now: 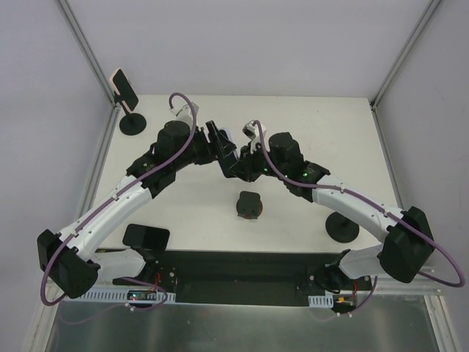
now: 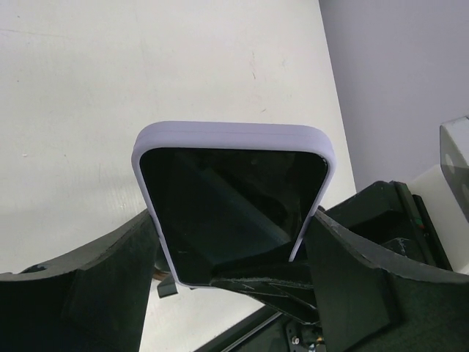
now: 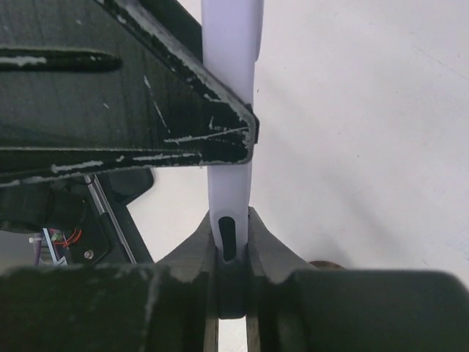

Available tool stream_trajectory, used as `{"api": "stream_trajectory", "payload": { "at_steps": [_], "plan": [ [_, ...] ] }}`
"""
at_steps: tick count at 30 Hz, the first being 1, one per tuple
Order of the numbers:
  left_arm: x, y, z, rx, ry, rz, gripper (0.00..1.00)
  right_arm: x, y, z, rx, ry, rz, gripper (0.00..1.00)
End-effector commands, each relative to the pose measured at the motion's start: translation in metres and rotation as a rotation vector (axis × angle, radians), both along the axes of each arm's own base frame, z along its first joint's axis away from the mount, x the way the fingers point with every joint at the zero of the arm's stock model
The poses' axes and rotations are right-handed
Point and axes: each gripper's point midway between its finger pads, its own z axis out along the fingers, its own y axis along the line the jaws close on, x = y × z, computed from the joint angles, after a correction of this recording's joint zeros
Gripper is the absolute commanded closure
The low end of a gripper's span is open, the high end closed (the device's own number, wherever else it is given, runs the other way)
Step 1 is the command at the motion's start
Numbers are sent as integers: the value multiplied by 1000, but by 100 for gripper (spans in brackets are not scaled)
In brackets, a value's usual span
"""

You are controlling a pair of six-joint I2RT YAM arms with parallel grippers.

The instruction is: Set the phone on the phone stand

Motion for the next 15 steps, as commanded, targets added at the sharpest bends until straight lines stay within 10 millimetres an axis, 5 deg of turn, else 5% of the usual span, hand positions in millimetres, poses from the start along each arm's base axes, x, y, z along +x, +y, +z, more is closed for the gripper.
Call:
{"api": "stream_trajectory", "payload": {
  "at_steps": [1, 2, 6, 15],
  "plan": [
    [-3, -16, 43, -38, -119, -105, 83, -14, 6, 30, 104, -81, 68, 99],
    [-3, -18, 44, -34, -115, -116, 75, -21, 4, 21, 106, -76, 89, 99],
    [-3, -17, 29, 7, -68, -119, 39, -29, -2, 37, 173, -150, 107, 99],
    [-1, -24, 31, 15, -70, -149, 27, -33, -4, 40, 170, -162, 119, 99]
  ]
}}
